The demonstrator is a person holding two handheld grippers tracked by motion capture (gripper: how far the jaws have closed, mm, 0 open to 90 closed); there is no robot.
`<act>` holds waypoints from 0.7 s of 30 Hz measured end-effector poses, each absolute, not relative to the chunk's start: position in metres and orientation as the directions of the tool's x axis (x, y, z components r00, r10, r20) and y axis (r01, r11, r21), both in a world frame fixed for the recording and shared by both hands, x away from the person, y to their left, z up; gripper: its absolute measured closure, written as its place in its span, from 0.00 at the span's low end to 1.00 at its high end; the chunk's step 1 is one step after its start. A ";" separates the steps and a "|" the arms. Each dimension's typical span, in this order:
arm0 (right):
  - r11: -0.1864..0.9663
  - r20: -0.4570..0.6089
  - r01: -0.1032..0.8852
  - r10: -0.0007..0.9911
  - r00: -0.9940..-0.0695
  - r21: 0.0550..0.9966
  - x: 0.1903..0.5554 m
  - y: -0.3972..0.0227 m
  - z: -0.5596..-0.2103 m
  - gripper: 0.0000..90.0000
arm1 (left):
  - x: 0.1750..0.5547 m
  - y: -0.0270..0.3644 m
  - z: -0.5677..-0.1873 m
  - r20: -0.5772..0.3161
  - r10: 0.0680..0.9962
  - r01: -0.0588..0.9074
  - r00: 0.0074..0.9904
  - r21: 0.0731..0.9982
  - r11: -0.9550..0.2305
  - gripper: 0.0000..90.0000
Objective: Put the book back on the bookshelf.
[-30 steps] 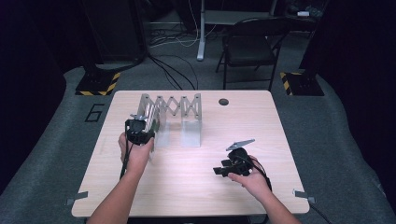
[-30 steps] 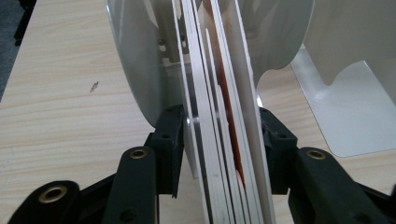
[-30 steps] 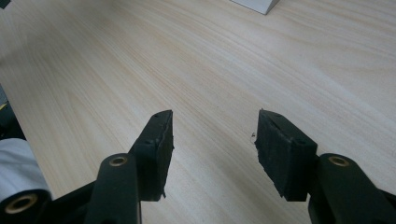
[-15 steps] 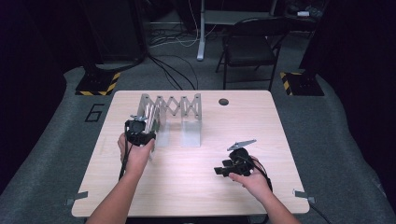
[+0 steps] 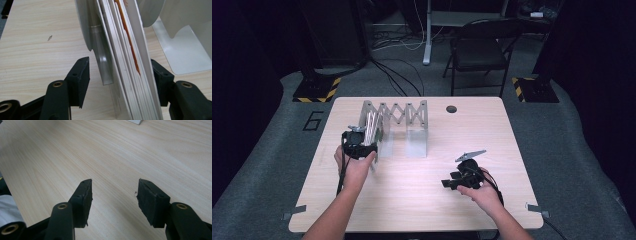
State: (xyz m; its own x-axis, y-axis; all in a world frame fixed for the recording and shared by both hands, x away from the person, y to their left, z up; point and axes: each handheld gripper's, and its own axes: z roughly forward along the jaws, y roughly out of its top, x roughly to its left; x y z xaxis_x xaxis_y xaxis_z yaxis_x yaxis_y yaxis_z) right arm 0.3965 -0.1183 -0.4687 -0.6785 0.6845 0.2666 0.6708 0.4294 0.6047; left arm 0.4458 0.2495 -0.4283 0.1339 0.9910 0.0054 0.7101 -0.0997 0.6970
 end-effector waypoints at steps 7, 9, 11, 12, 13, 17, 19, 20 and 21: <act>0.423 0.269 0.672 0.687 -0.675 0.608 0.396 -0.119 -0.469 0.51 | 0.444 0.254 -0.428 -0.015 0.992 0.705 0.122 0.705 -0.076 0.46; 0.417 0.275 0.682 0.693 -0.666 0.601 0.396 -0.119 -0.469 0.51 | 0.443 0.255 -0.428 -0.018 0.992 0.704 0.121 0.706 -0.074 0.46; 0.418 0.271 0.677 0.692 -0.670 0.606 0.397 -0.120 -0.470 0.51 | 0.442 0.256 -0.427 -0.019 0.992 0.705 0.127 0.705 -0.077 0.46; 0.415 0.272 0.676 0.691 -0.669 0.608 0.397 -0.120 -0.470 0.51 | 0.441 0.256 -0.427 -0.022 0.991 0.703 0.129 0.707 -0.076 0.46; 0.419 0.269 0.678 0.694 -0.668 0.604 0.397 -0.121 -0.470 0.51 | 0.440 0.257 -0.426 -0.021 0.991 0.701 0.135 0.709 -0.080 0.46; 0.418 0.275 0.681 0.692 -0.667 0.602 0.397 -0.121 -0.470 0.51 | 0.437 0.258 -0.423 -0.031 0.989 0.697 0.145 0.713 -0.080 0.46; 0.418 0.272 0.680 0.693 -0.667 0.602 0.397 -0.121 -0.470 0.51 | 0.435 0.259 -0.421 -0.041 0.988 0.696 0.150 0.714 -0.077 0.45; 0.417 0.273 0.680 0.693 -0.667 0.603 0.397 -0.121 -0.470 0.51 | 0.434 0.260 -0.420 -0.045 0.987 0.694 0.155 0.716 -0.077 0.45; 0.417 0.273 0.680 0.693 -0.667 0.603 0.397 -0.121 -0.470 0.51 | 0.434 0.260 -0.419 -0.051 0.987 0.692 0.155 0.718 -0.072 0.45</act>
State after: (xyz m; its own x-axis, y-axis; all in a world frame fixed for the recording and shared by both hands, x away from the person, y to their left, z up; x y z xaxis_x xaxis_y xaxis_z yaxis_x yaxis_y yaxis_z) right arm 0.3971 -0.1209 -0.4698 -0.6669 0.6935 0.2727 0.6803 0.4172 0.6026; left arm 0.4336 0.2603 -0.4185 0.1552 0.9866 -0.0505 0.6918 -0.0720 0.7185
